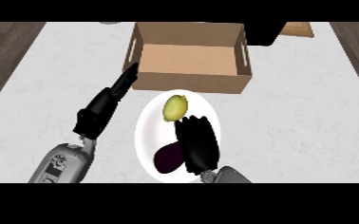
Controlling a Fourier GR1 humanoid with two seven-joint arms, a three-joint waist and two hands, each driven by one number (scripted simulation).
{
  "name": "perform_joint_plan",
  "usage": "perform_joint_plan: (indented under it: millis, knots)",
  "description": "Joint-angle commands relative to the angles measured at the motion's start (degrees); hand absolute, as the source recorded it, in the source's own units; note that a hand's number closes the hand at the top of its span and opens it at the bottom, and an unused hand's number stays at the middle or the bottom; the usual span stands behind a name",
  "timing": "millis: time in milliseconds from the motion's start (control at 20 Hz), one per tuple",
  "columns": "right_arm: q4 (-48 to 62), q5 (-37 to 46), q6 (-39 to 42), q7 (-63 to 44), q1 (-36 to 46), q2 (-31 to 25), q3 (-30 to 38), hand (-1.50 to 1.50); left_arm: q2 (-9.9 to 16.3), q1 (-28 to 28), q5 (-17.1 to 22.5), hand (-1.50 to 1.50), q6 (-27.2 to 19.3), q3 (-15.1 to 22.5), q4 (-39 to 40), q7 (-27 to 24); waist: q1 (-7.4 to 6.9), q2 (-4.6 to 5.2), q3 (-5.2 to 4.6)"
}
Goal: Pick the eggplant from the plate and place it in the cardboard box
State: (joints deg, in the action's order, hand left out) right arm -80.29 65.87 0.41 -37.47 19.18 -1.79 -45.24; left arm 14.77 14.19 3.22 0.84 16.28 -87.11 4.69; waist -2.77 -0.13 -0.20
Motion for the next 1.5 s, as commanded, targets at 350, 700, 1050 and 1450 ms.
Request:
perform_joint_plan:
  millis: [350, 700, 1050, 1450]
  knots:
    - [-30.5, 3.8, 10.0, 2.4, -4.1, -4.8, -8.7, 1.50, 0.1, -1.4, -1.0, 0.00, -0.1, -2.6, -1.5, 0.9, 3.44, -0.26, 0.21]
    - [-41.1, 0.3, 16.2, -4.8, 3.7, 1.7, -5.6, 1.50, 0.3, 0.0, -0.9, 0.00, 1.5, -4.9, 0.0, 0.9, 2.73, 0.03, 0.19]
    - [-47.5, -6.1, 19.2, -17.8, 11.7, 1.8, -1.6, 1.50, -2.0, -1.8, -3.1, 0.00, 1.3, -3.2, -1.7, 1.6, 2.47, 0.00, 0.14]
    - [-37.1, -10.4, 17.4, -13.6, 19.7, 1.8, 12.8, 1.50, -1.5, -3.1, -2.8, 0.00, 4.8, -6.5, 1.3, -3.3, 2.49, 0.15, 0.17]
